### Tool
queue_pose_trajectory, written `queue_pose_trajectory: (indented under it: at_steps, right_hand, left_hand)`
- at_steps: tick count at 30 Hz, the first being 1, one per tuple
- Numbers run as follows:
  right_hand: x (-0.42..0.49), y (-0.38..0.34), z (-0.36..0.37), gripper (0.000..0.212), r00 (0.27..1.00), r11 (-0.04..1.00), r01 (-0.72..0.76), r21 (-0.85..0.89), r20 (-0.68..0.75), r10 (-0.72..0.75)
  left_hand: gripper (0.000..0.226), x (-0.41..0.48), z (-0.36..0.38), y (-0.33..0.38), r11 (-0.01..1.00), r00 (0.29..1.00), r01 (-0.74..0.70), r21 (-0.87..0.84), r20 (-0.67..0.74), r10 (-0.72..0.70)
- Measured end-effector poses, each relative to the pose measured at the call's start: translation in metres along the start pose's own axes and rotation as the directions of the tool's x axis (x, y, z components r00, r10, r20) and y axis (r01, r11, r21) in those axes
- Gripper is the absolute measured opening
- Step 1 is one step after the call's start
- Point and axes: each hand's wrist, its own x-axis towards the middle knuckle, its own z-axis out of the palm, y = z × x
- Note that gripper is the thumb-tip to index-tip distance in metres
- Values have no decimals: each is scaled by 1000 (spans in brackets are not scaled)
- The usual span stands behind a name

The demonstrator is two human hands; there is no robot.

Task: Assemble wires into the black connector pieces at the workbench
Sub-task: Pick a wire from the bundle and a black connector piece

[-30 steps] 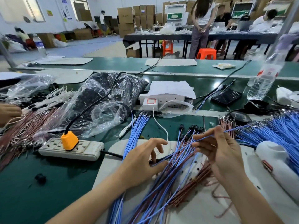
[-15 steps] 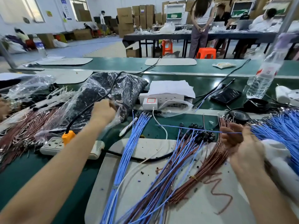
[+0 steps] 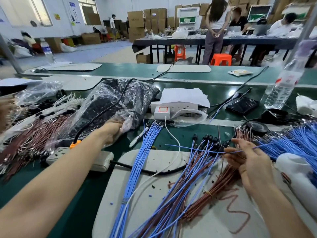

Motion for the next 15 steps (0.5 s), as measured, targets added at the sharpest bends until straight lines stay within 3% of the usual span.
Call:
queue_pose_trajectory:
  at_steps: [3, 6, 9, 12, 15]
  right_hand:
    - [0, 1, -2, 27, 1000, 999, 1, -34, -22, -2]
    - [0, 0, -3, 34, 999, 999, -43, 12, 7, 43]
    - [-2, -1, -1, 42, 998, 997, -65, 30, 15, 65]
    - [-4, -2, 0, 21, 1000, 999, -29, 14, -11, 29]
    - [-2, -1, -3, 23, 999, 999, -25, 22, -32, 26]
  left_hand:
    - [26, -6, -3, 4, 999, 998, -1, 34, 71, -1]
    - [47, -14, 5, 13, 902, 981, -195, 385, 56, 188]
    - [37, -18, 24, 13, 810, 958, -280, 515, 94, 272]
    - [22, -23, 33, 13, 759, 954, -259, 597, 36, 298]
    - [20, -36, 22, 24, 676, 934, -281, 681, 33, 355]
